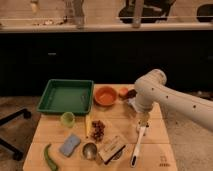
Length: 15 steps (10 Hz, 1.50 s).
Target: Wipe red bowl with towel
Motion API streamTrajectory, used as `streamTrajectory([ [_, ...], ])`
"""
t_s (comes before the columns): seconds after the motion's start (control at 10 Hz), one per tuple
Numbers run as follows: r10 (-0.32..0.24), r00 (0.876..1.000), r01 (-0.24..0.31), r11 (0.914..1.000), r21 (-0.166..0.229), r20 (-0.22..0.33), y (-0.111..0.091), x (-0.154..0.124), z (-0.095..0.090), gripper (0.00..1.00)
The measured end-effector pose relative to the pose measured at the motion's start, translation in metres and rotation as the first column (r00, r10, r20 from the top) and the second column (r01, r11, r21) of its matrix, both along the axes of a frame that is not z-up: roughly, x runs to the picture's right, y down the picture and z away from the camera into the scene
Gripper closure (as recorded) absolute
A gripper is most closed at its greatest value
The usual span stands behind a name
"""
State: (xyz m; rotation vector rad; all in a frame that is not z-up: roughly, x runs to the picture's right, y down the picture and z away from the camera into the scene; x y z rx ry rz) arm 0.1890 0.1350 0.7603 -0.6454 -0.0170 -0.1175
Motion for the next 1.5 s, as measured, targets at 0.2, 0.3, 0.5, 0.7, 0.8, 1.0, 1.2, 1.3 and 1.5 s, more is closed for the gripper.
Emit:
streamTrajectory([
  [0.2,-0.002,1.000,0.002,1.0000,-0.006,0.008,-0.004,-0.001,0.011,0.20],
  [0.3,-0.004,1.000,0.004,0.9999,-0.010,0.014,-0.007,-0.002,0.019,0.20],
  [0.5,-0.006,1.000,0.006,0.9999,-0.016,0.017,-0.010,-0.003,0.030,0.20],
  [0.7,0.001,1.000,0.000,0.9999,-0.014,0.009,-0.013,0.001,0.040,0.20],
  [0.8,0.000,1.000,0.000,1.0000,-0.004,0.004,-0.018,0.002,0.046,0.20],
  [1.0,0.004,1.000,-0.004,1.0000,0.002,0.008,-0.022,-0.001,0.054,0.20],
  [1.2,0.004,1.000,-0.004,1.0000,0.008,0.006,-0.026,0.001,0.059,0.20],
  [1.3,0.003,1.000,-0.003,1.0000,0.009,0.007,-0.029,0.001,0.064,0.20],
  [1.5,-0.006,1.000,0.006,1.0000,0.003,0.012,-0.028,-0.001,0.072,0.20],
])
